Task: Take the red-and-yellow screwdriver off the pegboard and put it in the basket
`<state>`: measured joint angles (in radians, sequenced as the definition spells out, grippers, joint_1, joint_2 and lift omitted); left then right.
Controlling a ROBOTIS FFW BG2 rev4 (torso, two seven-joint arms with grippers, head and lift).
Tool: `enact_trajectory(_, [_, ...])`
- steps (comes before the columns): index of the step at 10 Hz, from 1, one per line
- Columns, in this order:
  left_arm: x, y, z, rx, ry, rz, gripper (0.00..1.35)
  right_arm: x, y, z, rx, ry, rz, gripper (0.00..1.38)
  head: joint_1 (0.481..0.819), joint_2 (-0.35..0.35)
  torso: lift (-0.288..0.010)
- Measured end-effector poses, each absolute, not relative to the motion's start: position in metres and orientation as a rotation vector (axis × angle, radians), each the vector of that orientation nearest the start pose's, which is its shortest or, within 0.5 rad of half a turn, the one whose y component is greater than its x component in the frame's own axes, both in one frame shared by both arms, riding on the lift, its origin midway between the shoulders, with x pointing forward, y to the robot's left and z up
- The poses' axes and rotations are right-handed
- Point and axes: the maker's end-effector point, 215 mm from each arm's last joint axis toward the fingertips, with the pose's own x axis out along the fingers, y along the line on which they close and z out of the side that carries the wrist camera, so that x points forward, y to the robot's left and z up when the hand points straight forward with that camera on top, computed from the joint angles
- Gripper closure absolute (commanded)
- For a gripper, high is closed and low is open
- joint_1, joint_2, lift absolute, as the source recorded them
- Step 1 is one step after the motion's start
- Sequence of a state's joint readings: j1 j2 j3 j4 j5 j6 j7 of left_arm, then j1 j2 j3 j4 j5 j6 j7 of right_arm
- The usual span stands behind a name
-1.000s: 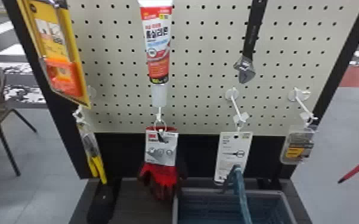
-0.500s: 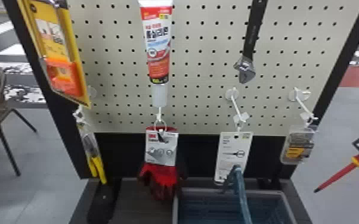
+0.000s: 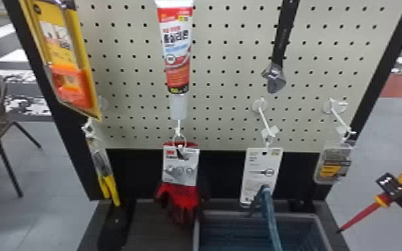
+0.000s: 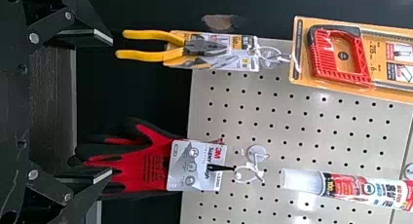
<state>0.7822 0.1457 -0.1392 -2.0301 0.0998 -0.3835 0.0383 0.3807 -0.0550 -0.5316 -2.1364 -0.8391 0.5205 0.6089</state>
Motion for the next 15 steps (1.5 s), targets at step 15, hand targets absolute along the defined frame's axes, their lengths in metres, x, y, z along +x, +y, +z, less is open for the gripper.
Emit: enact_trajectory(15, [0.338,0.178,-0.353,-0.089,-0.024,-0.133,0.34,0.419,-0.248,-0.312,0.848,0.023,0.346,1.17,0.549,0.000,-0.100])
